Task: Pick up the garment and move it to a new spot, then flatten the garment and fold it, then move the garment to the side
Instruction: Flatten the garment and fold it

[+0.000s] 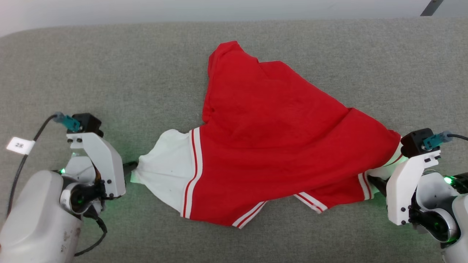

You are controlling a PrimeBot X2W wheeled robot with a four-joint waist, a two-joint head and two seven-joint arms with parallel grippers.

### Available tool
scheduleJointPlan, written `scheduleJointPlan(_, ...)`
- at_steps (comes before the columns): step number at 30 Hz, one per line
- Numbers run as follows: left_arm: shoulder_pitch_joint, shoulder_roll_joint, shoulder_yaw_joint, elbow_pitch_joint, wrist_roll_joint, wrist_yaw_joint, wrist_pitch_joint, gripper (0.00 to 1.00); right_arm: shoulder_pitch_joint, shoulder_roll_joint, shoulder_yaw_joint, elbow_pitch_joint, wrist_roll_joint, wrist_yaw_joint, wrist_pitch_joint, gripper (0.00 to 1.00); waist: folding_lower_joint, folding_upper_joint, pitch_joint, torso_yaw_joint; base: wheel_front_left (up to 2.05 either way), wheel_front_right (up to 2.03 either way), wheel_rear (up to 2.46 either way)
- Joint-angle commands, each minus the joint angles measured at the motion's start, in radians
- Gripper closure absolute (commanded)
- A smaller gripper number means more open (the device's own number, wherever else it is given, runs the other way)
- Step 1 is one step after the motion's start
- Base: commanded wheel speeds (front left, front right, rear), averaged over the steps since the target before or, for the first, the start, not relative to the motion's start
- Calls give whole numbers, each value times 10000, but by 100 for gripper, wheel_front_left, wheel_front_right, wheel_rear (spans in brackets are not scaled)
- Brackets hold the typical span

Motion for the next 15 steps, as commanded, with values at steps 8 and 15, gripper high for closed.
scheduleJointPlan(8, 61, 189, -95, 217, 40, 57, 85, 100, -12, -157, 260, -1, 777, 39, 257, 100, 0, -1, -294, 23, 0, 0, 0)
scheduleJointPlan(15, -508, 534, -26, -635, 26, 100, 447, 100, -767, -532, -21, -903, 1567, 39, 511, 100, 0, -1, -858, -19, 0, 0, 0)
